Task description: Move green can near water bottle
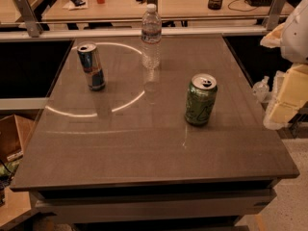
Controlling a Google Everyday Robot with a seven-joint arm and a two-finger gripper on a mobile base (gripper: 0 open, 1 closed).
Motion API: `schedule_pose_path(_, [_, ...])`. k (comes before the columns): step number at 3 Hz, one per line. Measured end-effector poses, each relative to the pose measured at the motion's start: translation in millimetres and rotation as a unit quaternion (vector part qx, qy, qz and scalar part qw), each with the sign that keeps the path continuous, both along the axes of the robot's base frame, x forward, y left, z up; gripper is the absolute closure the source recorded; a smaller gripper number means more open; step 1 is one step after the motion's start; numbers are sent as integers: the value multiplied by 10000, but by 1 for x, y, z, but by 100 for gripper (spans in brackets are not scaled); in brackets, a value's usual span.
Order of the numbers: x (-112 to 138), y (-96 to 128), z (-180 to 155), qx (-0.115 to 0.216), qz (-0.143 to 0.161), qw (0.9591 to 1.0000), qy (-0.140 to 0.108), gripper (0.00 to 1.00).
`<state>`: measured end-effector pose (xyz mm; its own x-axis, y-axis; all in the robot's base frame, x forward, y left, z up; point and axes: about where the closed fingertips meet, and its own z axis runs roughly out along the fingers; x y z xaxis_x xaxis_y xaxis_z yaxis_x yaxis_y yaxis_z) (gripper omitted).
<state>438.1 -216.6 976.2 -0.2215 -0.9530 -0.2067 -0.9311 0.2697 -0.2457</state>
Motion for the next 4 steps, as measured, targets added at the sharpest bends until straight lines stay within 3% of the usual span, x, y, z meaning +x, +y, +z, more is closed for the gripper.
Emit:
schedule_pose_path(1, [0,0,0,0,0,10000,-1,0])
schedule_pose_path(2, [-2,-9,-2,396,-347,9986,-19,0])
schedule_pose_path(3, [-11,-35,-22,1310,-961,9865,-186,0])
schedule_pose_path(4, [-10,-55,-54,2164,-1251,9670,-499,0])
